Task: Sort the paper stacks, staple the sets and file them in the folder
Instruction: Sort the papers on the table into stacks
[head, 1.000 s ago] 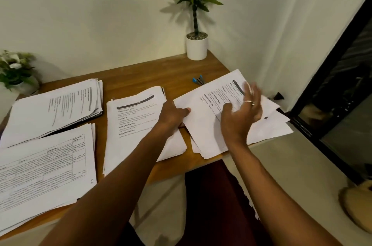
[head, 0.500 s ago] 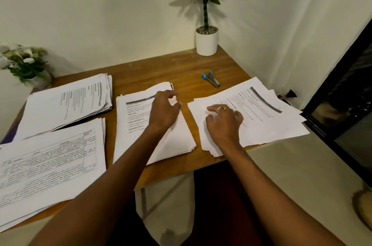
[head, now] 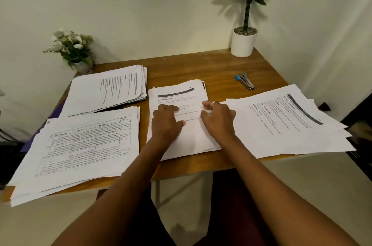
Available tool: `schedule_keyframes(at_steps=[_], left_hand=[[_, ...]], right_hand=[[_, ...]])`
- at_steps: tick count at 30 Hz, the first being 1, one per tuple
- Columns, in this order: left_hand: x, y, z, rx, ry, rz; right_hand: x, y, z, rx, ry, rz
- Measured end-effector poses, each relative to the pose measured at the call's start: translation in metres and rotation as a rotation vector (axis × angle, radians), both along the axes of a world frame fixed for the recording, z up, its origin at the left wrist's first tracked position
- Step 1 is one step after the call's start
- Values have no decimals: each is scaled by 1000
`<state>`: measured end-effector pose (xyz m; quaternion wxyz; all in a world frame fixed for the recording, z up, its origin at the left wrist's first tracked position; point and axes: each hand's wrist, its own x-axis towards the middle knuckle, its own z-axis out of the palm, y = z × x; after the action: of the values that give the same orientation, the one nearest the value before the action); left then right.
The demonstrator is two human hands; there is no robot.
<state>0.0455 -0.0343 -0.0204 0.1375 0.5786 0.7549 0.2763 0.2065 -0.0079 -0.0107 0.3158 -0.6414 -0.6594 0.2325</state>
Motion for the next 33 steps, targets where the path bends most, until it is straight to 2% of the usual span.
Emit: schedule_keyframes(at_steps=[9,13,21,26,29,31,33], left_hand=[[-4,-1,-4,9,0,-9],[-3,-2,-4,17,-7,-5],[-1,-2,-5,22,-24,18],[1,-7,0,59,-36,8],[-3,-11,5,187,29,10],[-8,-13,9,227,-35,49],[-12,-13,13,180,-122,102]], right_hand=[[-5,8,-2,-91,33,31],[-3,14,4,-131,120,-3],[-7,10,10,-26,173,-10],[-11,7,21,-141,338,-4],[-2,6,24,-269,434,1],[7,4,26,-320,592,-12],[17,3,28,-309,743,-35]])
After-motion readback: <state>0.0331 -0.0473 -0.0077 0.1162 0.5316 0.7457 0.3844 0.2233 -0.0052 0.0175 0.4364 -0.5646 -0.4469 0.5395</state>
